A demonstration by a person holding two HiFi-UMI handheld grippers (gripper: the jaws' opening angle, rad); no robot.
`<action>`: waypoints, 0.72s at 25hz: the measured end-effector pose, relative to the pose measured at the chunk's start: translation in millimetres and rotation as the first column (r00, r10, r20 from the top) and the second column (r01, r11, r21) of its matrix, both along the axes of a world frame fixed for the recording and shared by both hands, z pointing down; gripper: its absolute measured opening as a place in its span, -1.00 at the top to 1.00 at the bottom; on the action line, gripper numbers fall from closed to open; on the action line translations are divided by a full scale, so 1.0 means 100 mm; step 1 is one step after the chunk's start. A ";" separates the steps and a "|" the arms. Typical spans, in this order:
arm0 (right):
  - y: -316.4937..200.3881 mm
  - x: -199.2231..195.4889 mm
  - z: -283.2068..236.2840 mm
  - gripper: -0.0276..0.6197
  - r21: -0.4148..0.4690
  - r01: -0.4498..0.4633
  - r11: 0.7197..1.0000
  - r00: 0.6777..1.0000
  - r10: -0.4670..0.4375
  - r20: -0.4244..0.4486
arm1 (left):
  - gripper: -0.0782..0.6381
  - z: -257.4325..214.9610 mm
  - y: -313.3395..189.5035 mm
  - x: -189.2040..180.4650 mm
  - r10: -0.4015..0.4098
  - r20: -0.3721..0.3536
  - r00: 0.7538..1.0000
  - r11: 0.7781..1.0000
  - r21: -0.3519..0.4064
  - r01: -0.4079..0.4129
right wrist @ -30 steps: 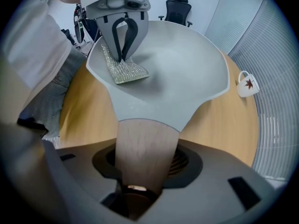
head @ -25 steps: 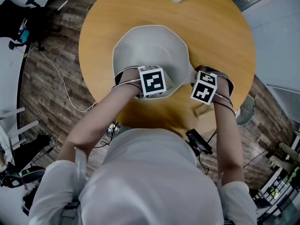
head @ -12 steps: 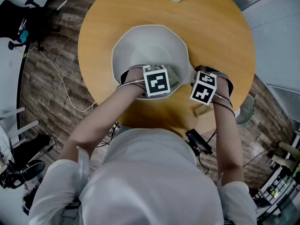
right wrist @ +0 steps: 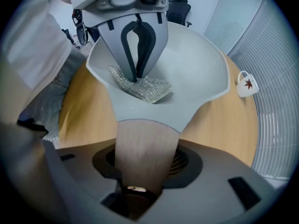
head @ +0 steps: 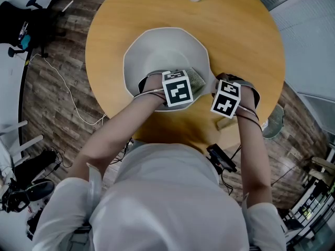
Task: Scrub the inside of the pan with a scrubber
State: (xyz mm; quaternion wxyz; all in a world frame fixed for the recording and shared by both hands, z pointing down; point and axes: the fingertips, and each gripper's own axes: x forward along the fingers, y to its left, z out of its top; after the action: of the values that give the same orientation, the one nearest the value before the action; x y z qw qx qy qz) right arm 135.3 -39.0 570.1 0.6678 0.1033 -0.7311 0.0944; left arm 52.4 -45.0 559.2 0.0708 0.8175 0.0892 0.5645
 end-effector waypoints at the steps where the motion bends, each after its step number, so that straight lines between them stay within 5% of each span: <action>1: 0.00 -0.01 0.00 0.32 0.000 0.001 1.000 1.000 -0.001 0.000 | 0.73 0.00 -0.01 0.01 -0.001 -0.004 1.000 1.000 0.008 0.001; 18: 0.02 -0.01 -0.01 0.32 -0.001 0.007 1.000 1.000 -0.007 -0.005 | 0.73 0.05 -0.28 0.21 -0.042 -0.006 0.999 0.994 0.101 0.042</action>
State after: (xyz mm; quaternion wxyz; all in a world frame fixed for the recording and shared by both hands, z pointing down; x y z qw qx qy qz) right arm 134.4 -37.5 569.2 0.6700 0.1007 -0.7298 0.0920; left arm 73.1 -73.3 564.4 0.0409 0.8229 0.0433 0.5650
